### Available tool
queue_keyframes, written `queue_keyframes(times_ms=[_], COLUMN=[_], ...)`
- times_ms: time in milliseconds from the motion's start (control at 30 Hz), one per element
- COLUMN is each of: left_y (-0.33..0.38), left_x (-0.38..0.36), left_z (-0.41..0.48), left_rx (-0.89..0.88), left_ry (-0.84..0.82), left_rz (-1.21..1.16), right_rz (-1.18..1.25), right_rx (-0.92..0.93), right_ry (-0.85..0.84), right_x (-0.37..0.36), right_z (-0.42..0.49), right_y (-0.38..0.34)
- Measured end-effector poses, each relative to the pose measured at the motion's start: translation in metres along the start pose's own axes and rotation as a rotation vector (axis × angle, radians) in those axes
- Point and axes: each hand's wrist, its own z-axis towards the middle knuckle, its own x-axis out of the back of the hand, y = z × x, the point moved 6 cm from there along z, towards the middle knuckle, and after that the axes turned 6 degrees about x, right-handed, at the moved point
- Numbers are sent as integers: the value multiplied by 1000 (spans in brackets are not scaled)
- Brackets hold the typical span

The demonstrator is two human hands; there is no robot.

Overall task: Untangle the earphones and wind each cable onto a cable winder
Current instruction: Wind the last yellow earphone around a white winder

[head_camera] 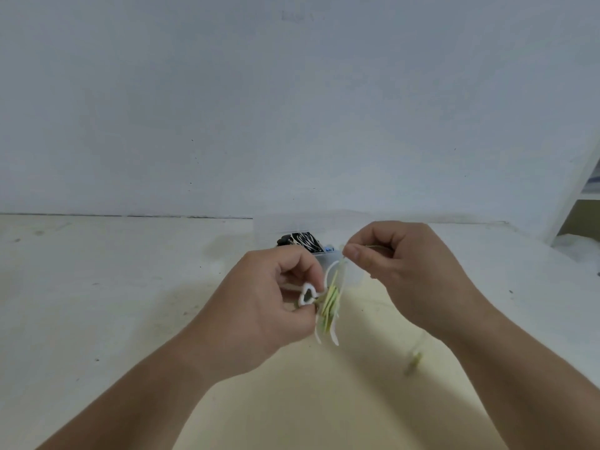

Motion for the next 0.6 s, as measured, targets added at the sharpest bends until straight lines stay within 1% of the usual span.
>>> queue_keyframes(times_ms=[100, 200, 300, 400, 500, 600], left_y=[3, 2, -3, -4, -6, -7], left_x=[5, 15, 25, 29, 30, 32], left_z=[2, 4, 4, 2, 3, 3], left_rx=[-8, -5, 31, 68, 77, 85], left_ry=[43, 176, 325, 387, 398, 407], left_rz=[-125, -244, -253, -238, -182, -172], right_rz=[8, -3, -6, 43, 51, 57], right_rx=[-62, -67, -31, -30, -10, -21], right_ry=[-54, -195, -380, -489, -515, -450], right_x=[-5, -21, -43, -53, -52, -40], right_z=[0, -3, -11, -18, -20, -16], right_y=[8, 10, 5, -3, -10, -11])
